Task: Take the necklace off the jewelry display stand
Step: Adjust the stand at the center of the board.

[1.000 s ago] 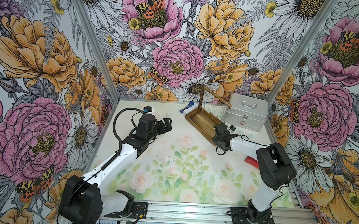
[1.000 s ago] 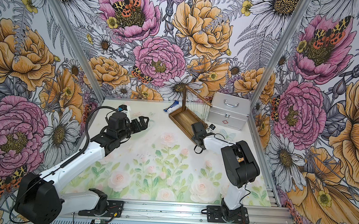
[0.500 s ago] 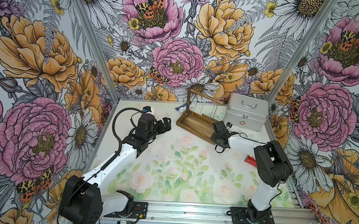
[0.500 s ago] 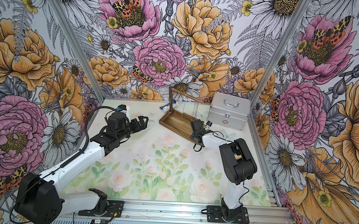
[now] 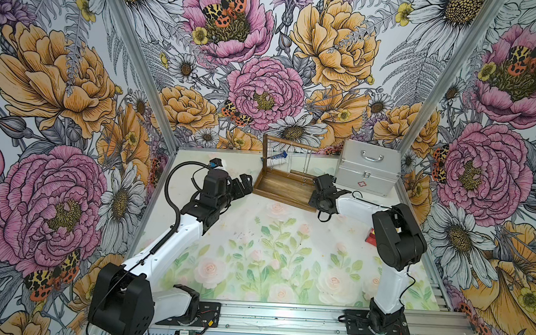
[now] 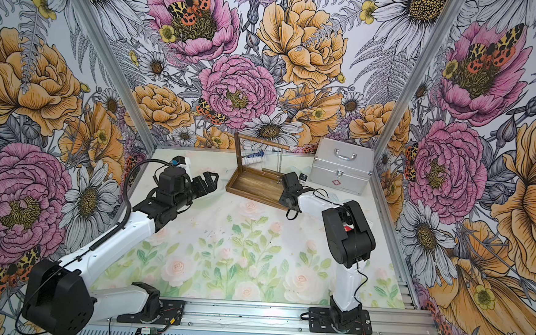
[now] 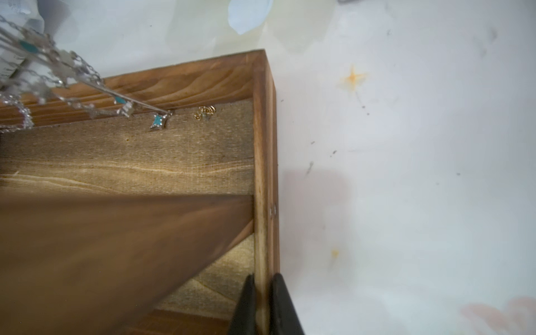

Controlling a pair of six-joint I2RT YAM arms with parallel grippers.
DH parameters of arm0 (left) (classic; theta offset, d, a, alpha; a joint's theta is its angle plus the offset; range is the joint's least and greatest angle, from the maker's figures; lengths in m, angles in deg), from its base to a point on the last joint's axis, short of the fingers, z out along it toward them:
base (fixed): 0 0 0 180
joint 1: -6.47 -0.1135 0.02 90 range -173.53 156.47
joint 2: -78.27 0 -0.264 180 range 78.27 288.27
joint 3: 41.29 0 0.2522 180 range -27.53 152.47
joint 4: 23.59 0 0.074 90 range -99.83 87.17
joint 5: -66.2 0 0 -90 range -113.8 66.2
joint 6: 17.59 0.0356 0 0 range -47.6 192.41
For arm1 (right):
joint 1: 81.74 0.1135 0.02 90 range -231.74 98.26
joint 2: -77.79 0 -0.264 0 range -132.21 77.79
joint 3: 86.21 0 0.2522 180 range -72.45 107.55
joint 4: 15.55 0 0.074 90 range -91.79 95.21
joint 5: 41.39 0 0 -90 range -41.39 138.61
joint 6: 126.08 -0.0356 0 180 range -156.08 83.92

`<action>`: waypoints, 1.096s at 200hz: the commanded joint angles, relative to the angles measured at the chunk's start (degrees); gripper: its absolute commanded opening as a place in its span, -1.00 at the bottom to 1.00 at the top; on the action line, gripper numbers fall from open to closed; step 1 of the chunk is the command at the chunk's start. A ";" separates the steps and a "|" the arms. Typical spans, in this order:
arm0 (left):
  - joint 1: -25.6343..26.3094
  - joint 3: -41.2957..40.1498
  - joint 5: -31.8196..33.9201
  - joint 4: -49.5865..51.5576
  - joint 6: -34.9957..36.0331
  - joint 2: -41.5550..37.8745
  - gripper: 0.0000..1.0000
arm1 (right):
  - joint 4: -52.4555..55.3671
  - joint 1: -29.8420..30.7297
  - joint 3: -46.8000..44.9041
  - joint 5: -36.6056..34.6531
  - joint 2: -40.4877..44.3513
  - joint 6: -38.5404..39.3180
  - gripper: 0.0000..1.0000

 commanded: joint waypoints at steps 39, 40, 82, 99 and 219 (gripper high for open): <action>-1.86 1.20 -0.29 1.09 -1.12 -1.00 0.97 | 2.02 0.62 2.41 4.05 -2.15 7.74 -0.82; -1.84 1.20 -0.29 1.09 -1.11 -1.00 0.97 | 2.07 0.58 2.41 4.04 -2.17 7.90 -0.82; -2.76 1.20 -0.71 1.09 -1.32 -0.77 0.97 | 2.49 -0.31 2.76 5.09 -1.32 11.83 -0.82; -3.01 1.29 -0.84 1.09 -1.36 -0.56 0.97 | 2.46 -0.86 2.67 5.42 -1.38 13.07 -0.82; -4.14 1.38 -1.87 1.09 -1.80 0.50 0.97 | 2.48 -4.19 1.18 6.19 0.37 18.74 -0.83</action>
